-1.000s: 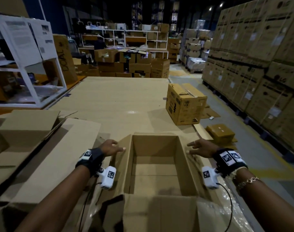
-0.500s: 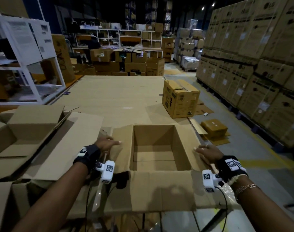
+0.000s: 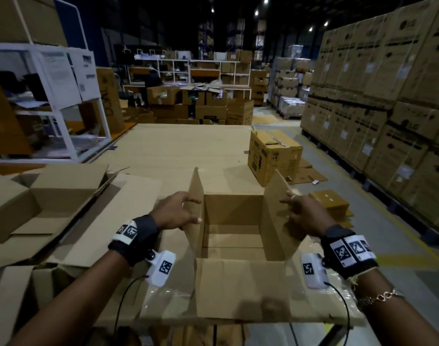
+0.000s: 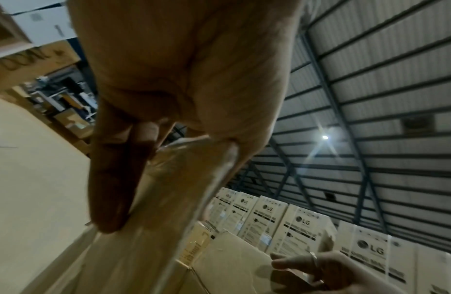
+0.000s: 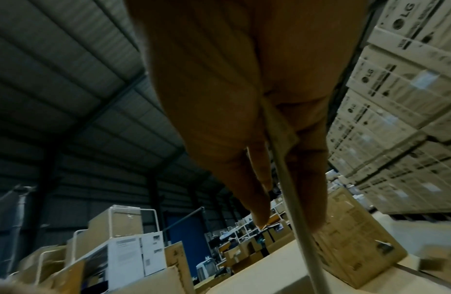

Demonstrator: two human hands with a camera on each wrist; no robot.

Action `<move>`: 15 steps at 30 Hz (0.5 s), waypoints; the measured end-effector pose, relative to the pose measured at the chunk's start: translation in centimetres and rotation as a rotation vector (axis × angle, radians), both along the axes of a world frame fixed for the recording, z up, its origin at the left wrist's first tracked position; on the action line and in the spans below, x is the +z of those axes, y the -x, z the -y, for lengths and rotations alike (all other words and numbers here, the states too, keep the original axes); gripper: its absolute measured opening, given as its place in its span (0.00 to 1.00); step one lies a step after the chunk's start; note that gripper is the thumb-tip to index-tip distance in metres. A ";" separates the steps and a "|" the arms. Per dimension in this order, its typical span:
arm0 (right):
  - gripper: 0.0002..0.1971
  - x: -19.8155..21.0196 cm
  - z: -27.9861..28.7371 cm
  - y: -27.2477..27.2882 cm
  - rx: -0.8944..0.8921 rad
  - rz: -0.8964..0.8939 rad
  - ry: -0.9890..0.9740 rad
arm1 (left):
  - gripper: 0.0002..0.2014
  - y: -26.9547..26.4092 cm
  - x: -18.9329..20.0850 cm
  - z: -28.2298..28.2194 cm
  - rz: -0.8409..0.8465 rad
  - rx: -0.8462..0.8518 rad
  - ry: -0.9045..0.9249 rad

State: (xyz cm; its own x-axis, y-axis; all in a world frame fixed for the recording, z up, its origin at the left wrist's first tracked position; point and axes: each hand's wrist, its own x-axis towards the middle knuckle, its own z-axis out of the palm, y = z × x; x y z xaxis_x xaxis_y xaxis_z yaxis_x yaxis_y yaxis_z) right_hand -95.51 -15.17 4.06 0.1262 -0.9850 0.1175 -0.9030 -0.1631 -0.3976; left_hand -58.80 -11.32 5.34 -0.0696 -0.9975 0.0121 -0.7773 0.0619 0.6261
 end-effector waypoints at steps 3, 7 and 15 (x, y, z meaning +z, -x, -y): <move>0.23 -0.5 -0.9 -0.4 0.077 -0.055 -0.010 | 0.34 1.1 0.0 -0.9 0.147 0.011 0.031; 0.26 -2.2 -1.8 -0.1 0.153 -0.068 0.044 | 0.32 1.8 -1.3 -1.9 0.322 -0.018 0.143; 0.19 -2.9 -1.7 1.9 0.203 0.094 0.167 | 0.22 1.9 -0.5 -4.8 0.213 0.016 0.200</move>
State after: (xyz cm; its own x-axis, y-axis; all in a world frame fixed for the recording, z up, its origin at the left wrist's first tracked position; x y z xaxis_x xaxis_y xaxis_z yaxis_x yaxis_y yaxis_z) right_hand -97.44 -13.45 1.14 0.2995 -0.9068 0.2966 -0.8056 -0.4069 -0.4306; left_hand -60.71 -6.48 4.81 -0.0763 -0.9777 0.1957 -0.8916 0.1548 0.4256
